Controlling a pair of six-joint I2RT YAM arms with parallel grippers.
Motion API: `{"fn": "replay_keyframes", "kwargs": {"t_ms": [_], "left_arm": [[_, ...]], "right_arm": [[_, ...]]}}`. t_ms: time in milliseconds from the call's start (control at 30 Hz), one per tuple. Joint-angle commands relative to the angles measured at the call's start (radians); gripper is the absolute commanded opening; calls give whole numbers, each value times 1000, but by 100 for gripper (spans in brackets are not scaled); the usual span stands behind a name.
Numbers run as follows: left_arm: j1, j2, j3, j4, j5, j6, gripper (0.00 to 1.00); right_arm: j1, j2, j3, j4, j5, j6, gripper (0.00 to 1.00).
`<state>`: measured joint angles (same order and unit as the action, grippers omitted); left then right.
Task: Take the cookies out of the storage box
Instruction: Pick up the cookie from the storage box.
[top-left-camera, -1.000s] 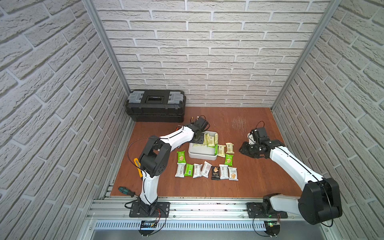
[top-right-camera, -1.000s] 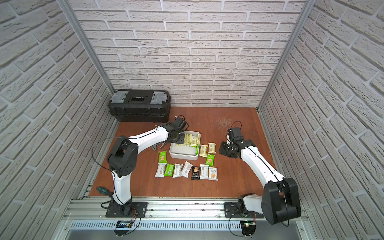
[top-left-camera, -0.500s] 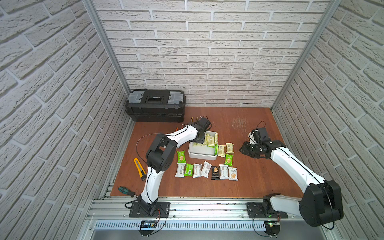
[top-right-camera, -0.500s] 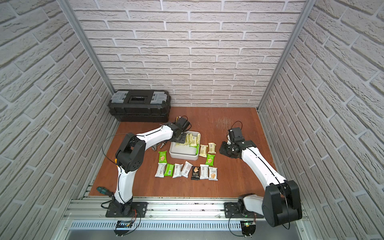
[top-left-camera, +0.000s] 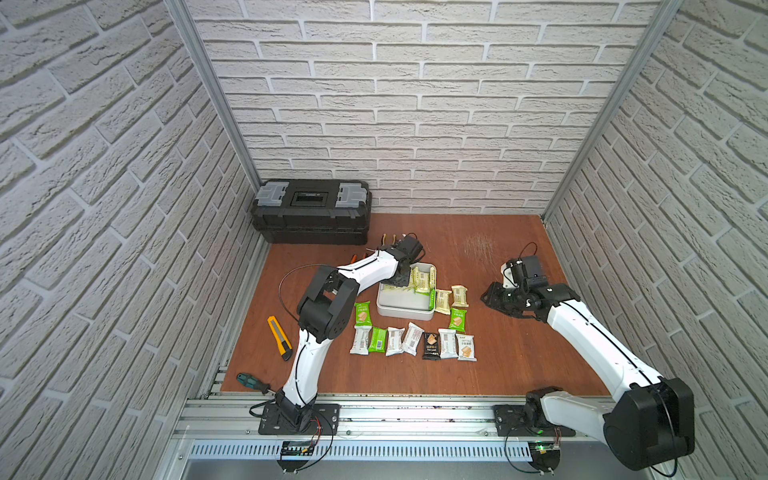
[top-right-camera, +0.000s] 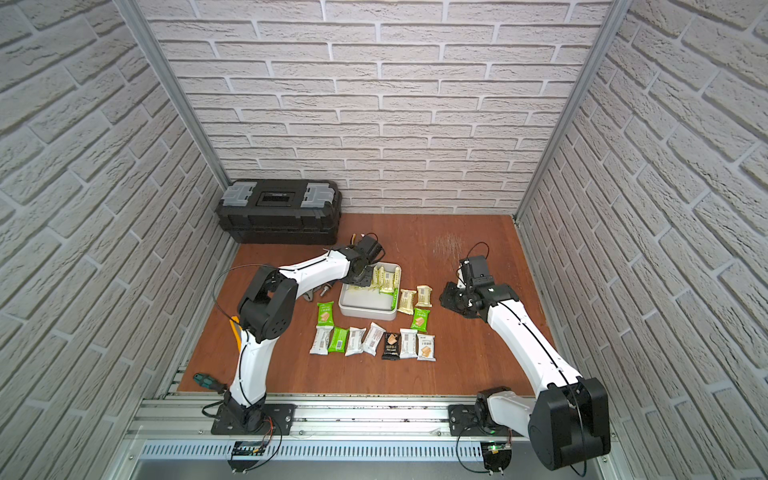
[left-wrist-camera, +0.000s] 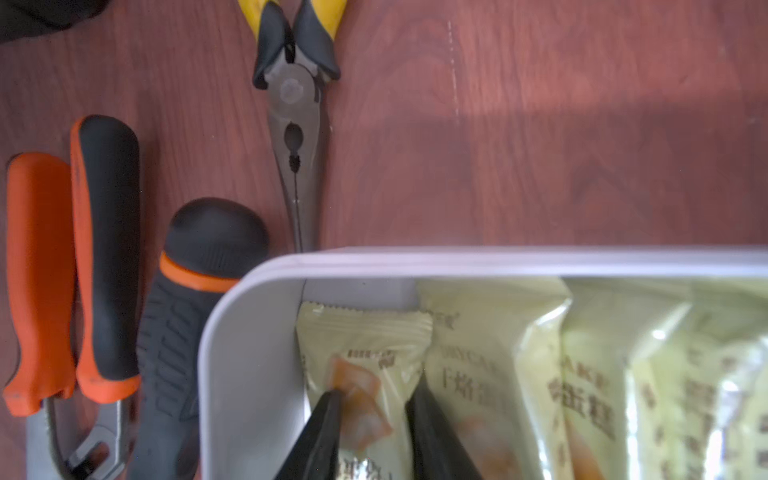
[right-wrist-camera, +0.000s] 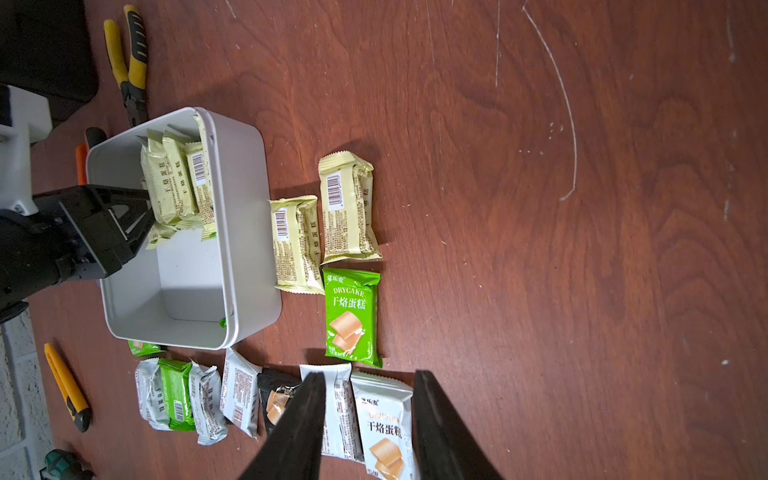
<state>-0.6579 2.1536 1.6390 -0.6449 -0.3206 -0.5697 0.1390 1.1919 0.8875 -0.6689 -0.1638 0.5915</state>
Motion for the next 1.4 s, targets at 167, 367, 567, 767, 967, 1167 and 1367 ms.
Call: {"fn": "replay_keyframes", "kwargs": {"t_ms": [167,367,567,767,967,1167,1367], "left_arm": [[-17,-15,10,-11,-4,4,21],[-19,-30,10,-12,-5,-2,8],[-23,-49,15,-11,-7,-3,0],[-32,-102,2,-13,-16,-15,0],[-45,-188,-29,-24,-35,-31,0],[-53,-301,-97,-42,-37,-51,0],[-53,-449,-226,-86,-110,-66,0]], "right_arm": [[11,-17,22,14,-19,25,40],[17,-12,24,20,-22,30,39],[19,-24,19,18,-22,34,39],[22,-34,26,12,-25,37,39],[31,-37,37,12,-29,42,39],[53,-34,51,18,-35,51,39],[94,-17,69,38,-41,68,39]]}}
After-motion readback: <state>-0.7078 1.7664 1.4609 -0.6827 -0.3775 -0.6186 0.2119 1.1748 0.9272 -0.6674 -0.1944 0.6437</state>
